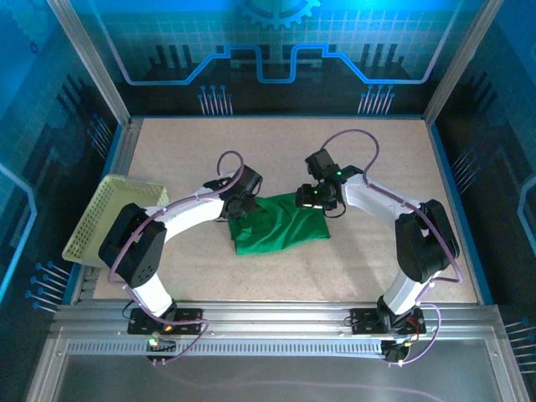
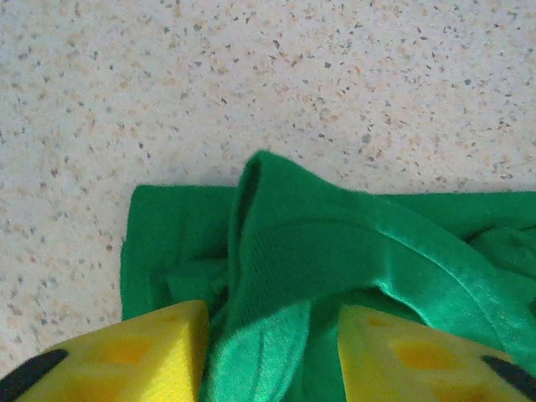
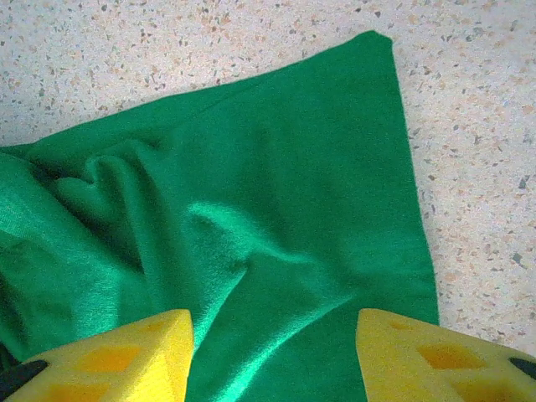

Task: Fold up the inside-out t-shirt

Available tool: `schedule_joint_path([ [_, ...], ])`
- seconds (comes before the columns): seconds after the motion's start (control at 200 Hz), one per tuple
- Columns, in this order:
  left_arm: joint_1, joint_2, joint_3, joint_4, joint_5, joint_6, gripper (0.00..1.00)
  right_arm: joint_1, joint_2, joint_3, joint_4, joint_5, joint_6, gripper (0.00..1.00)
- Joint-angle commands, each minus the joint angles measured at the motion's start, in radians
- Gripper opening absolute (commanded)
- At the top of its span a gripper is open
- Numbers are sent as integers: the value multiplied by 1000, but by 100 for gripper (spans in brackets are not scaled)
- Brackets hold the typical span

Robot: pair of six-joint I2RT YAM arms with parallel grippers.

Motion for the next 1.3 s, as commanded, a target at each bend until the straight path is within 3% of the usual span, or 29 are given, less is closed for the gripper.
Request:
schedule_joint_path([
  [0.0,53,24,-6,37,43,41,33,10,17,12,-13,19,-13,55],
  [0.115,95,13,-45,96,96,83,13,8,41,5,2,23,-23,55],
  [0.23,141,-17,-81,136,145,123,10,4,89,-2,25,22,-31,55],
  [0.41,223,-49,-124,149,187,143,16,-27,168,-26,36,62,-4,54],
  [0.55,259,-75,-141,115,148,157,23,-25,160,-42,54,62,-14,53],
  [0.68,256,-110,-109,51,143,203,40,5,91,-25,31,60,-55,56],
  [0.765,219,-175,-102,-6,116,211,49,22,36,-13,-2,70,-70,58],
  [0.82,171,-229,-108,-49,81,212,61,24,-2,-21,-17,73,-71,60],
  [0.965,21,-340,-164,-134,30,138,71,26,-94,-79,-21,71,-72,60],
  [1.171,-131,-308,-228,-151,59,0,72,38,-131,-154,11,55,-52,61],
  [1.296,-137,-273,-281,-93,71,-35,61,36,-86,-148,29,49,-58,61],
])
